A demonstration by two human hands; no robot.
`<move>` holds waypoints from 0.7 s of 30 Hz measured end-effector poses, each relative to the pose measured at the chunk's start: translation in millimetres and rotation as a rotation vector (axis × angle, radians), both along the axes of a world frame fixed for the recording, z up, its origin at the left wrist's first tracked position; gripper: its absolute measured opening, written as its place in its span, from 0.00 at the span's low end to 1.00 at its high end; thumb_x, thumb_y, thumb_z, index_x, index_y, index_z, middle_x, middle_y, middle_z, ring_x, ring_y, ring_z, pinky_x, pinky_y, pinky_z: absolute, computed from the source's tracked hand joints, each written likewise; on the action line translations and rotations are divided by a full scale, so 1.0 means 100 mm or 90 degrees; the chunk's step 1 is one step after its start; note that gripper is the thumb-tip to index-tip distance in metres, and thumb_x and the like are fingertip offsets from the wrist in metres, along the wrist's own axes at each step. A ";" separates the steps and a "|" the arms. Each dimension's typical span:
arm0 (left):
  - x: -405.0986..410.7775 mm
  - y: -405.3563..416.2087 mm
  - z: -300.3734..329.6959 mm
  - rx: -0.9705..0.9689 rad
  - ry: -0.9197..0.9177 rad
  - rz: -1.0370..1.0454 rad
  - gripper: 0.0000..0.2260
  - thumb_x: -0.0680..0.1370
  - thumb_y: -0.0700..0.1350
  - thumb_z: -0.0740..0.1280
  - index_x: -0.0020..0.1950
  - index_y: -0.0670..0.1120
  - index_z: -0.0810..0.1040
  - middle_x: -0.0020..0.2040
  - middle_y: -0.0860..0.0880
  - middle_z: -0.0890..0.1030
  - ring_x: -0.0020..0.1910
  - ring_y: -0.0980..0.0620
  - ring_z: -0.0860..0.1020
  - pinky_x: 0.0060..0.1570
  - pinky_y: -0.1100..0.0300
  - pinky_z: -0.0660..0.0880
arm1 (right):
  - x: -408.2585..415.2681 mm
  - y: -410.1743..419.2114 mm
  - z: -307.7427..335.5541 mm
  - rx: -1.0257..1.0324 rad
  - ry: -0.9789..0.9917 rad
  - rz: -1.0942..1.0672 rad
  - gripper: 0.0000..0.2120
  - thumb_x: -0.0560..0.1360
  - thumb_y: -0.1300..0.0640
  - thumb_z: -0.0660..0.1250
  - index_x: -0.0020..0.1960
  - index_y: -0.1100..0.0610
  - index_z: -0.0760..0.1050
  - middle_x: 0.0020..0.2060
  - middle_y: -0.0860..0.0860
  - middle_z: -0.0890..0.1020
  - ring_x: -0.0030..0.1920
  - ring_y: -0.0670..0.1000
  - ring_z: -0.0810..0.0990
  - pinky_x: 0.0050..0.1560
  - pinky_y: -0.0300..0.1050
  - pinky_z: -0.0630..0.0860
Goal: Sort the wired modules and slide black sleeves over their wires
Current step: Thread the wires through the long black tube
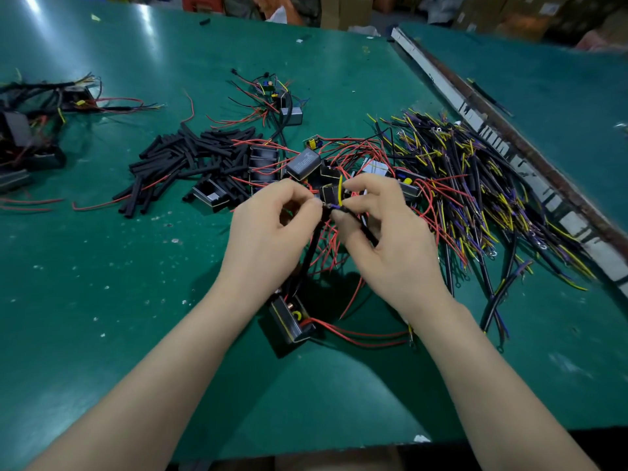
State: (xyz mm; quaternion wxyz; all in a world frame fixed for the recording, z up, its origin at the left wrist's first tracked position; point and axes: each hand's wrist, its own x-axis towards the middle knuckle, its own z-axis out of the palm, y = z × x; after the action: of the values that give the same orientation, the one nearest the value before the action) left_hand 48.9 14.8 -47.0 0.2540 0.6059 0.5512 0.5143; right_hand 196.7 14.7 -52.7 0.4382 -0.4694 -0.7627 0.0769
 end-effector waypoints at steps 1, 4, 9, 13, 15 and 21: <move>-0.01 0.00 0.01 -0.007 -0.022 -0.014 0.07 0.75 0.42 0.67 0.37 0.49 0.77 0.29 0.60 0.75 0.30 0.62 0.69 0.34 0.69 0.65 | 0.00 0.01 0.00 -0.006 0.030 0.006 0.14 0.75 0.53 0.66 0.57 0.41 0.66 0.42 0.37 0.78 0.46 0.38 0.78 0.40 0.49 0.76; -0.02 0.00 0.02 -0.042 -0.085 -0.046 0.06 0.76 0.42 0.68 0.38 0.47 0.78 0.30 0.57 0.74 0.31 0.59 0.68 0.35 0.64 0.66 | 0.01 0.01 -0.01 0.026 0.041 0.018 0.12 0.75 0.54 0.67 0.56 0.44 0.70 0.43 0.34 0.77 0.52 0.48 0.81 0.45 0.57 0.79; -0.05 0.02 0.05 -0.100 -0.127 -0.121 0.07 0.75 0.39 0.67 0.37 0.44 0.77 0.30 0.48 0.71 0.31 0.53 0.67 0.35 0.59 0.63 | 0.08 0.04 -0.03 0.175 -0.042 -0.027 0.05 0.75 0.59 0.70 0.50 0.56 0.81 0.39 0.50 0.82 0.41 0.54 0.77 0.37 0.55 0.77; -0.09 0.02 0.06 -0.092 -0.064 -0.168 0.07 0.75 0.39 0.67 0.37 0.46 0.77 0.29 0.53 0.71 0.30 0.55 0.68 0.33 0.61 0.64 | 0.10 0.05 -0.04 0.155 -0.018 -0.015 0.05 0.74 0.59 0.70 0.49 0.56 0.83 0.38 0.54 0.82 0.41 0.53 0.76 0.38 0.56 0.76; -0.10 0.01 0.06 -0.031 0.042 -0.174 0.07 0.75 0.42 0.67 0.37 0.47 0.76 0.31 0.55 0.73 0.31 0.59 0.69 0.36 0.64 0.66 | 0.11 0.05 -0.04 0.121 -0.012 -0.013 0.05 0.74 0.59 0.70 0.49 0.55 0.83 0.39 0.54 0.82 0.42 0.51 0.75 0.40 0.55 0.76; -0.15 0.00 0.08 0.115 0.192 -0.188 0.05 0.74 0.44 0.65 0.42 0.44 0.79 0.37 0.57 0.74 0.39 0.59 0.72 0.41 0.71 0.66 | 0.13 0.05 -0.01 0.034 0.013 0.009 0.04 0.73 0.58 0.71 0.48 0.55 0.82 0.40 0.51 0.83 0.43 0.50 0.76 0.42 0.53 0.76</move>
State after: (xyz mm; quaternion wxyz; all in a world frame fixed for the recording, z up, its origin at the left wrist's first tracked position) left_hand 34.3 15.0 -38.9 0.1856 0.7702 0.4402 0.4226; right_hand 209.5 19.8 -53.6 0.4580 -0.4509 -0.7634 0.0642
